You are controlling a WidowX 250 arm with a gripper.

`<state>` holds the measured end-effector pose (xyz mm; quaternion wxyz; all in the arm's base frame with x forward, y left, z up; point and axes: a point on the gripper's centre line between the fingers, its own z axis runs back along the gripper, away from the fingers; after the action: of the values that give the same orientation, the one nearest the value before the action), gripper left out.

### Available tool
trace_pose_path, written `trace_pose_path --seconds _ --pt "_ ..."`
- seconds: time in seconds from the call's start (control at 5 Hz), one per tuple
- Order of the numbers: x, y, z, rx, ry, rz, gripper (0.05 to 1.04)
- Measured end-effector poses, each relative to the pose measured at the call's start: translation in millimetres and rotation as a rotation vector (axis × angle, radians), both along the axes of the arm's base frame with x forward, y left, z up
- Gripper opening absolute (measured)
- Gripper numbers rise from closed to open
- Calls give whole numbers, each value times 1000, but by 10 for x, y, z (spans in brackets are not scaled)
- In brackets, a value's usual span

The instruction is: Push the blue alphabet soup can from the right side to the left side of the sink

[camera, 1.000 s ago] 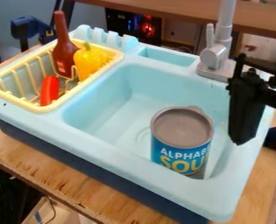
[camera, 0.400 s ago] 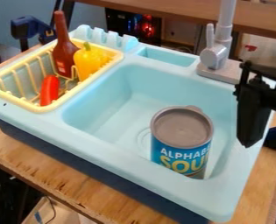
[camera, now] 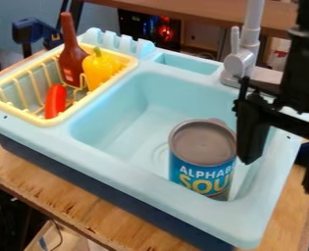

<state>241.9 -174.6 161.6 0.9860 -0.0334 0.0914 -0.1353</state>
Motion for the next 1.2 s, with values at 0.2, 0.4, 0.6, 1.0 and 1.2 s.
trace_pose_path --seconds 0.2,0.4,0.6,1.0,1.2 --pt "11 81 -42 12 18 21 1000" --pt "43 241 -117 37 46 55 1000" --pt "117 507 -211 63 86 102 1000" --pt "267 1033 -201 45 107 168 1000" --pt "251 1183 -163 21 101 200 1000"
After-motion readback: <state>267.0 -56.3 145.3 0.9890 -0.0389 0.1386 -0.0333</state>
